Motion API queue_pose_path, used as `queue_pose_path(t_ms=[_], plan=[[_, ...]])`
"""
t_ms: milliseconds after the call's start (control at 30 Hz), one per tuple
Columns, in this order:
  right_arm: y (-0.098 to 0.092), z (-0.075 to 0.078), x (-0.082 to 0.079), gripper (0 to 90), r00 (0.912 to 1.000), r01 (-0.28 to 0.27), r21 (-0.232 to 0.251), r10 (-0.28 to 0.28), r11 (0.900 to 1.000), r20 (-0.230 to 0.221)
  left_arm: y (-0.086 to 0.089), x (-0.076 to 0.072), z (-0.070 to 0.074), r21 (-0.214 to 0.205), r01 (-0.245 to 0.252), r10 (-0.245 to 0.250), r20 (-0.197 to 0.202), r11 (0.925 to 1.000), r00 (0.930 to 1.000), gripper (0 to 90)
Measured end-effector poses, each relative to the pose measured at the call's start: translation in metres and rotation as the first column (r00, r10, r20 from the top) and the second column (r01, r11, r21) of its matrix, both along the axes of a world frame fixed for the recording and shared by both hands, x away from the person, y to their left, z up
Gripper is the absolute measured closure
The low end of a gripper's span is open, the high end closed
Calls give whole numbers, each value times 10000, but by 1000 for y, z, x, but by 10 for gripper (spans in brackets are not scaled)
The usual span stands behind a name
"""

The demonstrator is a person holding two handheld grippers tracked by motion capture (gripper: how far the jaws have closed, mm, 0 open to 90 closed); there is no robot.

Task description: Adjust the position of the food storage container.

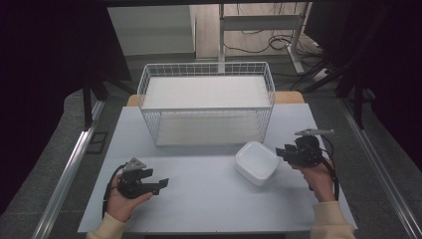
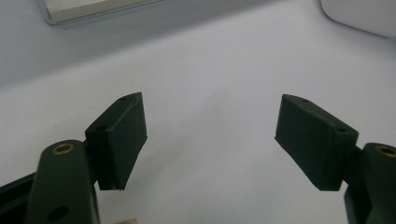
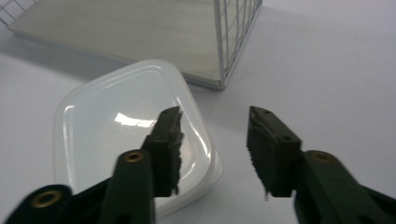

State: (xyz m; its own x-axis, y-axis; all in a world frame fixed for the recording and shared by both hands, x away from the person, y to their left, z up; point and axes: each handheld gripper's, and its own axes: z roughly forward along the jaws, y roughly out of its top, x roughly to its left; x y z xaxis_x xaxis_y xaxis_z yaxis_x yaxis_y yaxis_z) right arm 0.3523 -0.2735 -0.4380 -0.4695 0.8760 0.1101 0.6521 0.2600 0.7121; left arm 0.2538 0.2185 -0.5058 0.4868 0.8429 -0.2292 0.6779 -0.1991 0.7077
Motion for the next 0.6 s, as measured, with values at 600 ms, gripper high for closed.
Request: queue_pose_path(t_ms=[600], plan=[[7,-18,17,897,9956,-520,-1297,413,9902,-835,3,0,1,-28,13,-12,39,10000,10000,244]])
